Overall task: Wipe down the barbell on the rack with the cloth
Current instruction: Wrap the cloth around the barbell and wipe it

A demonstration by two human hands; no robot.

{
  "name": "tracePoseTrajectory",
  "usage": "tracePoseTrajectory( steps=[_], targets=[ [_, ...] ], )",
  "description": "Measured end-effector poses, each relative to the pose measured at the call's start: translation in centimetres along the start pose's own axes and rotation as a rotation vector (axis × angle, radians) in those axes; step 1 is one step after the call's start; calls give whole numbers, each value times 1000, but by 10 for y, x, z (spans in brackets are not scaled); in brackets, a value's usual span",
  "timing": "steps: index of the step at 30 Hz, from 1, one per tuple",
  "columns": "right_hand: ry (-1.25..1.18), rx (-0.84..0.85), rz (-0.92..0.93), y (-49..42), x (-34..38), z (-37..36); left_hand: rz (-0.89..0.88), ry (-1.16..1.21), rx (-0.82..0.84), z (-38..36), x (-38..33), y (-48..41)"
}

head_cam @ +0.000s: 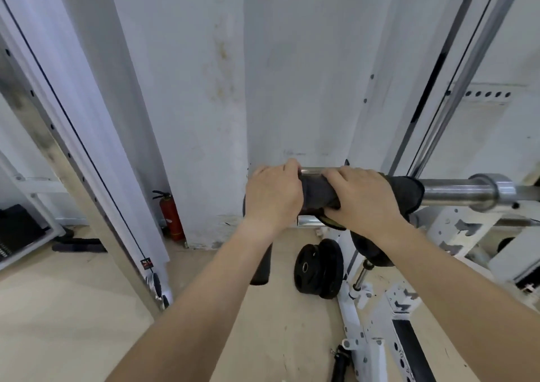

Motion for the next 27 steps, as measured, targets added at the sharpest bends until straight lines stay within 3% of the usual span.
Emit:
tracePoseTrajectory(
  steps=[6, 11, 15, 17, 19, 21, 23, 25, 27],
  targets=[
    [16, -60, -22, 41, -56, 2, -184, -112, 152, -35, -67, -19],
    [21, -140, -228, 103, -128, 5, -322, 0, 266, -75, -155, -30],
    [-102, -259, -385, 147, -135, 7, -332, 118, 368, -94, -202, -40],
    [-249, -281, -517, 163, -136, 6, -313, 165, 417, -99, -212, -43],
    [-474, -430, -775, 185, -145, 8, -265, 233, 458, -105, -212, -46],
    [-824, -570, -1138, 208, -158, -6, -205, 312, 473, -110, -207, -49],
    [-1212, -538, -1374, 207, -158, -24, -190, 361, 447, -108, -202, -50],
    [-1430, -513, -1441, 198, -158, -28, -199, 386, 411, -103, -201, -49],
    [-1487, -538, -1421, 190, -158, -17, -197, 407, 384, -100, -200, -47]
  ],
)
Point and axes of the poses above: each hand's wrist, its own y-axis away from the middle knuckle, its own z-axis out of the back of the hand, x = y × z, the point moved 8 cm from there along -y, towards the middle knuckle, and after that the axes turned 4 degrees about z, right-handed, at the moved point
